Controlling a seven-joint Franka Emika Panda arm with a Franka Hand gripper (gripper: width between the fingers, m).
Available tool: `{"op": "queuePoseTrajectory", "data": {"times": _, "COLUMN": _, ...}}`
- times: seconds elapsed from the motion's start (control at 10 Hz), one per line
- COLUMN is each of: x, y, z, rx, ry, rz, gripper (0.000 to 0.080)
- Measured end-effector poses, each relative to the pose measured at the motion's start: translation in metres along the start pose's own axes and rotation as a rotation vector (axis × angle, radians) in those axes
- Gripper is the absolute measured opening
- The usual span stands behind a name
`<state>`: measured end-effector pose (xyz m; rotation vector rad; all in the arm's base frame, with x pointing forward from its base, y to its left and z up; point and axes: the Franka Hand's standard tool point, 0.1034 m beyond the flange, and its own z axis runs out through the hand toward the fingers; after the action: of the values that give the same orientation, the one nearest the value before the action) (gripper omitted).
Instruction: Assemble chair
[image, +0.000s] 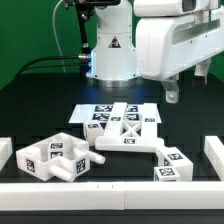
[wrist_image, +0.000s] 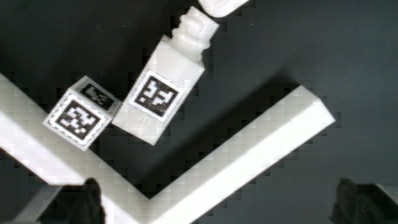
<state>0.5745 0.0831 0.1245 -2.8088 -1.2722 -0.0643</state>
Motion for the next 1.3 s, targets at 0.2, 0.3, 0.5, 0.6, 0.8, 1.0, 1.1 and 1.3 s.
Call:
{"op": "queuePoseTrajectory", "data": {"times": 0.2, "x": 0.000, "y": 0.000, "z": 0.000, "rx": 0.000, "ry": 0.000, "rz": 0.000, "gripper": 0.0650}}
{"op": "queuePoseTrajectory", "data": {"times": 0.3, "x": 0.000, "y": 0.000, "z": 0.000, "rx": 0.000, "ry": 0.000, "rz": 0.000, "gripper": 0.0650}}
{"op": "queuePoseTrajectory", "data": {"times": 0.5, "x": 0.000, "y": 0.000, "z": 0.000, "rx": 0.000, "ry": -0.001, "rz": 0.004, "gripper": 0.0650}}
{"op": "queuePoseTrajectory", "data": {"times": 0.6, "x": -0.001, "y": -0.001, "z": 0.002, "rx": 0.004, "ry": -0.009, "rz": 0.067, "gripper": 0.0650}}
{"op": "queuePoseTrajectory", "data": {"times": 0.8, "x": 0.002, "y": 0.003, "z": 0.012, "rx": -0.010, "ry": -0.018, "rz": 0.144, "gripper": 0.0650}}
{"op": "queuePoseTrajectory", "data": {"times": 1.0, "x": -0.005, "y": 0.008, "z": 0.022, "rx": -0.006, "ry": 0.002, "rz": 0.178, "gripper": 0.0650}}
{"op": "queuePoseTrajectory", "data": {"times": 1.1, "x": -0.005, "y": 0.008, "z": 0.022, "rx": -0.006, "ry": 0.001, "rz": 0.178, "gripper": 0.0650}}
{"op": "queuePoseTrajectory", "data": {"times": 1.3, "x": -0.005, "y": 0.008, "z": 0.022, "rx": -0.006, "ry": 0.001, "rz": 0.178, "gripper": 0.0650}}
